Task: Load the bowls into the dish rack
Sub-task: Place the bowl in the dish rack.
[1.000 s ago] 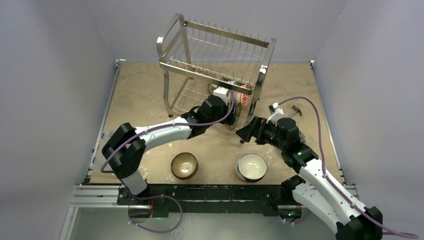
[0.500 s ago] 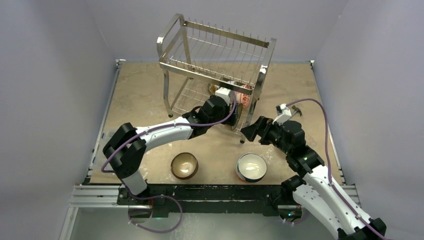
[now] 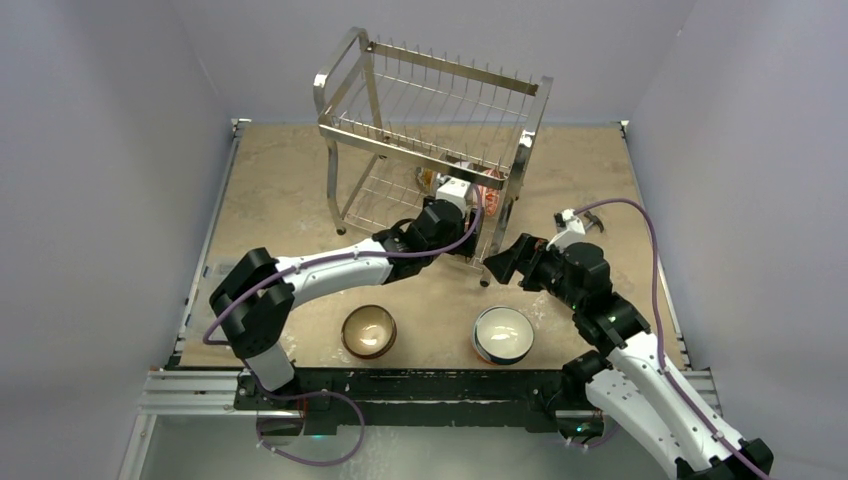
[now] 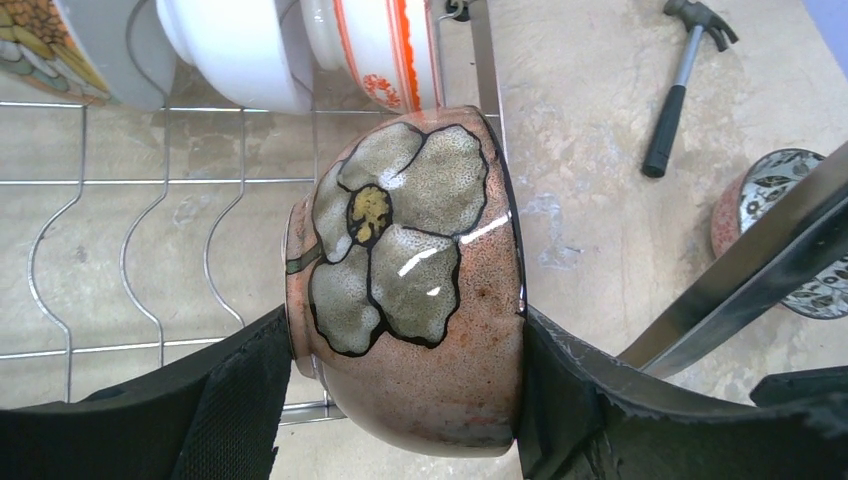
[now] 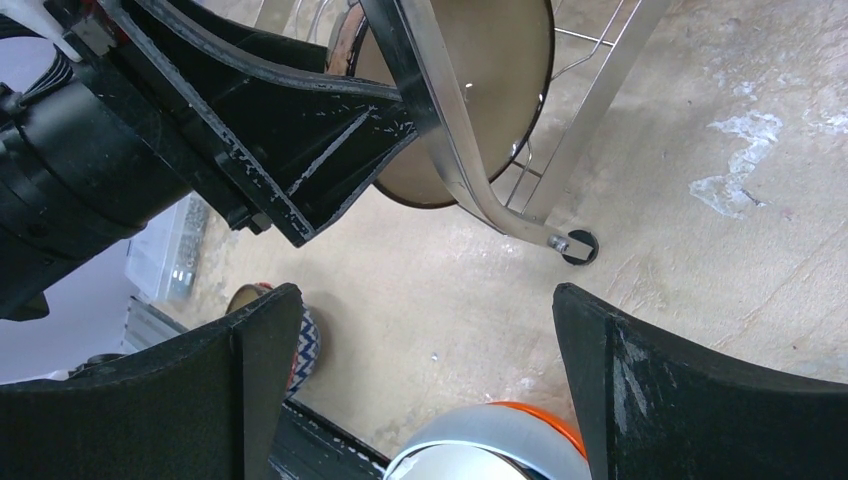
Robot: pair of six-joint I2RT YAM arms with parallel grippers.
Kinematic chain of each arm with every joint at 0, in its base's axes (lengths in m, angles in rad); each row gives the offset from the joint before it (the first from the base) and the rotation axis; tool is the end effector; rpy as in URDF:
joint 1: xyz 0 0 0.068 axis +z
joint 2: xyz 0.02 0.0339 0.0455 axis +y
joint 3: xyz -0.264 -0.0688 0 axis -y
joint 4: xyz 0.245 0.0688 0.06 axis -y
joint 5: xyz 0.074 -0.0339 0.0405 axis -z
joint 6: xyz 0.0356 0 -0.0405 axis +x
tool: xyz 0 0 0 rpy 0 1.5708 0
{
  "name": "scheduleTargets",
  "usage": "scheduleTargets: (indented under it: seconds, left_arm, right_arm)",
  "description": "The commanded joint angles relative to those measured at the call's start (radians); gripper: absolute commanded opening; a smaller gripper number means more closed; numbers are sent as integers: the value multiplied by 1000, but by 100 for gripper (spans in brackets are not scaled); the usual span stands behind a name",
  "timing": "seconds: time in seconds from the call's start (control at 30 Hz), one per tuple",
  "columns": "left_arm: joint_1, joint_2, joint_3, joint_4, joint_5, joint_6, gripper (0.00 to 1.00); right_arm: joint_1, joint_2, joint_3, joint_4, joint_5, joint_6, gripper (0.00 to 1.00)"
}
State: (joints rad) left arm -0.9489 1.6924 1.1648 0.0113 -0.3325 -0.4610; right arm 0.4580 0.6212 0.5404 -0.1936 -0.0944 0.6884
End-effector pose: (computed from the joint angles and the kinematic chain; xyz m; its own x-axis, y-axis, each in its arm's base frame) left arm 0.2352 -0.3082 0.2509 -0.5258 0.0118 -0.8505 0.4120 0.8783 -0.2425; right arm 0.1418 0.0736 0.2775 -0.5191 0.4493 -0.7271 -0.2484 0.7347 0.6313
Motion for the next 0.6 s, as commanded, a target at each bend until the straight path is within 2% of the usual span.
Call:
scheduleTargets:
  seconds: [0.0, 0.17, 0.57]
  left_arm:
    - [-30, -31, 55, 0, -118, 60, 0]
    - [-56, -16, 76, -9, -182, 82, 0]
    - [-114, 57, 129, -37, -210, 120, 0]
  right_arm:
    - [2, 3, 41, 19, 16, 5, 96]
    - [3, 2, 42, 15, 21, 3, 96]
    - [2, -1, 44, 2, 35, 6, 97]
